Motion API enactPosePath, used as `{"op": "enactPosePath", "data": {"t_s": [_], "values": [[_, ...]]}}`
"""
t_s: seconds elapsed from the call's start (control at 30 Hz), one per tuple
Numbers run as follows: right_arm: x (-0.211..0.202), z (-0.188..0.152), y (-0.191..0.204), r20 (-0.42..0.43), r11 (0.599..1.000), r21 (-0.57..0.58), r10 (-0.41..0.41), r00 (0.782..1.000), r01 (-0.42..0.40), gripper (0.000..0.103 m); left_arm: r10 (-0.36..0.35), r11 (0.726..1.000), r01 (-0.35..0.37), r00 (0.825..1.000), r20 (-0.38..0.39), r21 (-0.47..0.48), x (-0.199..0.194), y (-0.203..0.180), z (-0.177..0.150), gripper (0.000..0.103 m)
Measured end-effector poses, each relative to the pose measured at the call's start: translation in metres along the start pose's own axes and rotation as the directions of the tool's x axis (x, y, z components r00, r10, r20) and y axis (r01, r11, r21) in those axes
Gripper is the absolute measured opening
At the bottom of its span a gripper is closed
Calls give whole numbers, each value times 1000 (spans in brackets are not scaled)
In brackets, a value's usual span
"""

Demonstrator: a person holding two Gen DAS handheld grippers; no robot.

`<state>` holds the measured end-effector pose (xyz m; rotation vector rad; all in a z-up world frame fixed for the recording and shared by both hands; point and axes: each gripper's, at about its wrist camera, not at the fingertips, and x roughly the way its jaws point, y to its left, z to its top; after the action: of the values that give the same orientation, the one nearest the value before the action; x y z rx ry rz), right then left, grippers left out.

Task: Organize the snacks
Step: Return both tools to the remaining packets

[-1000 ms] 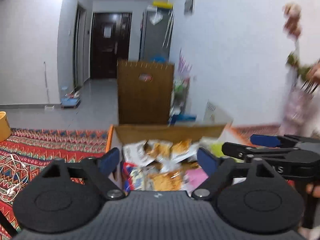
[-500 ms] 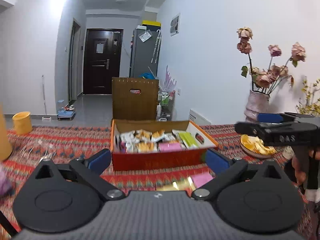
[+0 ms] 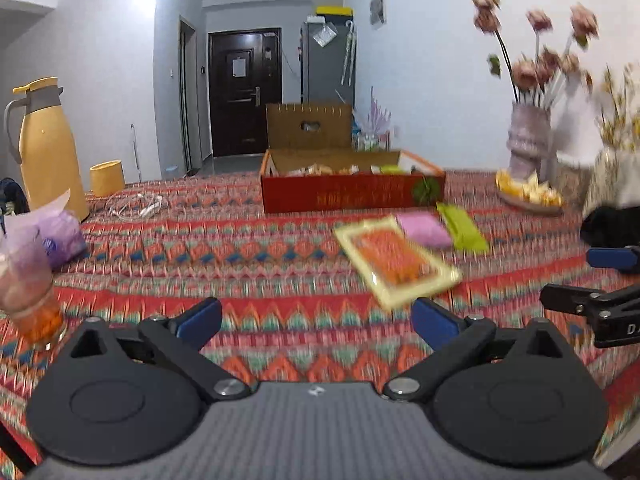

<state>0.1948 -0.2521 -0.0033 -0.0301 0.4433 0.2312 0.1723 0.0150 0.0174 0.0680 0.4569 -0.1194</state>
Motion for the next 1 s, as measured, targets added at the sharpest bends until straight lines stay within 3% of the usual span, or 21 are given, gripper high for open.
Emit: {"op": "enactPosePath", "data": {"t_s": [0.1,0.23,0.63,1.0], "values": [[-9,-24,-4,-41,999,30,-17,999,18,103,7,1000,-6,1000,-16,28,-6,-9,-15,103],[-19,-38,-4,-50,999,38,-26,998,28,103,-20,999,19,999,-31,-30,-15,-6,-23,103],[-25,-39,1,-38,999,37,-19,999,20,103,-17,995,6,995,-103,-98,-8,0,-29,103],[4,-23,-30,-37,993,115,-32,999,36,103,-121,989,109,985,-126,-96,52,-28,21,103]]}}
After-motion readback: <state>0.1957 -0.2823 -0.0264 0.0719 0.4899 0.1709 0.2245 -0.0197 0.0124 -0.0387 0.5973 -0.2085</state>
